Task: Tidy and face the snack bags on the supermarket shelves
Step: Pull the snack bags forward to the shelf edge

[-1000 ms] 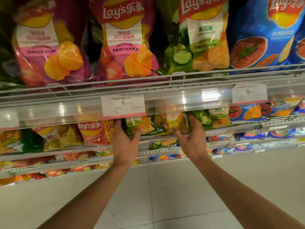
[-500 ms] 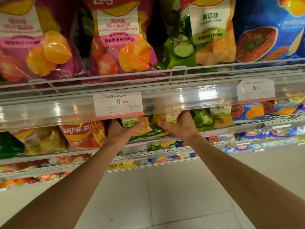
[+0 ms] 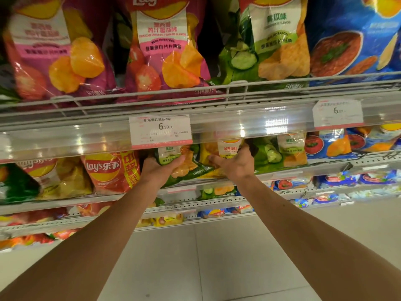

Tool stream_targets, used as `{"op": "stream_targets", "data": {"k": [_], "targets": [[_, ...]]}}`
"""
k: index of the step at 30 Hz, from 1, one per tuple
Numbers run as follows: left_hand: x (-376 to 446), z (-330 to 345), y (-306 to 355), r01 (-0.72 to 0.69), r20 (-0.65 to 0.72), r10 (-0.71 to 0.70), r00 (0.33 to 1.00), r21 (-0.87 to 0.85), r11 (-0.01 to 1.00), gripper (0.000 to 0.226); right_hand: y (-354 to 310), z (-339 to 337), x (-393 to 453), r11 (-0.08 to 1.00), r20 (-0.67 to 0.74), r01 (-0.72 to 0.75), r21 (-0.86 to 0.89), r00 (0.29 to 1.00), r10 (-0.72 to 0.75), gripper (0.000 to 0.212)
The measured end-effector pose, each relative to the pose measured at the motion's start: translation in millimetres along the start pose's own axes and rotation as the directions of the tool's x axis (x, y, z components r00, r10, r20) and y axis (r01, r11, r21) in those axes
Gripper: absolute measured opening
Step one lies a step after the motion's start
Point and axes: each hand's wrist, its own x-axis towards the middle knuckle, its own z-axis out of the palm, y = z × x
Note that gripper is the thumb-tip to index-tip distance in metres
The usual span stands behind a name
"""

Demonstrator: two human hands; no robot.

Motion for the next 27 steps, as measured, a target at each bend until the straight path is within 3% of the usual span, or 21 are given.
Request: {"op": "stream_targets", "data": {"k": [3,7,9,11,15,17,22,27], "targets": [[-1,-6,-1,0.015,0.03,-0.014,0.999,-0.014,1.0,0.064,-5,-4,-8,1.0,-0.012,-0.005,-0.013,1.0,0.005,0.077],[-3,-13,5,0.089,0.106,-0.082,0.991,-0.06,0.994,0.108,-14,-9,-18,0.999,-0.028,-0.006,-0.042,1.0,0.004,0.077],[-4,-14,6,0.11,0.124,-0.102,0.987,-0.066,0.992,0.12,-16,-13,-24,0.997,-0.037,-0.005,-0.079,0.999,0.002,0.078],[-6,-13,8,0.115,0.121,-0.106,0.987,-0.064,0.991,0.11,-18,-18,-29,0.993,-0.038,-0.001,-0.117,0.999,-0.003,0.079],[-7,-5,5,0.086,0.047,-0.085,0.995,-0.024,0.996,0.06,-14,-39,-38,0.988,-0.04,0.013,-0.151,0.999,-0.019,0.076],[-11,4,6,0.033,0.0,-0.033,0.999,0.025,0.999,0.049,-7,-53,-43,0.989,-0.035,0.028,-0.143,0.999,-0.033,0.074],[-26,35,19,-0.049,-0.084,0.064,0.994,0.169,0.984,0.056,19,-94,-53,0.99,-0.043,0.071,-0.12,0.996,-0.076,0.077],[-41,75,33,-0.126,-0.107,0.146,0.983,0.182,0.975,0.058,44,-134,-51,0.997,-0.076,0.068,-0.044,0.995,-0.071,0.077]]}}
